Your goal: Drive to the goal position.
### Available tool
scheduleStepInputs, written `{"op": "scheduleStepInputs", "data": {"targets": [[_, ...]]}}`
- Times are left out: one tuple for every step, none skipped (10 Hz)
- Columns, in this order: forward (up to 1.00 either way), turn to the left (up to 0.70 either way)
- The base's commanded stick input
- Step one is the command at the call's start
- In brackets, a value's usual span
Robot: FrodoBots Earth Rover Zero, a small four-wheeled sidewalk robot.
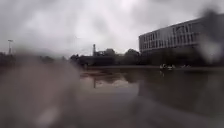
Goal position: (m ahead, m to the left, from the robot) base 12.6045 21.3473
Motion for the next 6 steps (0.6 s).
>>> {"op": "scheduleStepInputs", "data": {"targets": [[0.70,0.00],[0.70,0.00],[0.70,0.00],[0.70,0.00],[0.70,0.00],[0.70,0.00]]}}
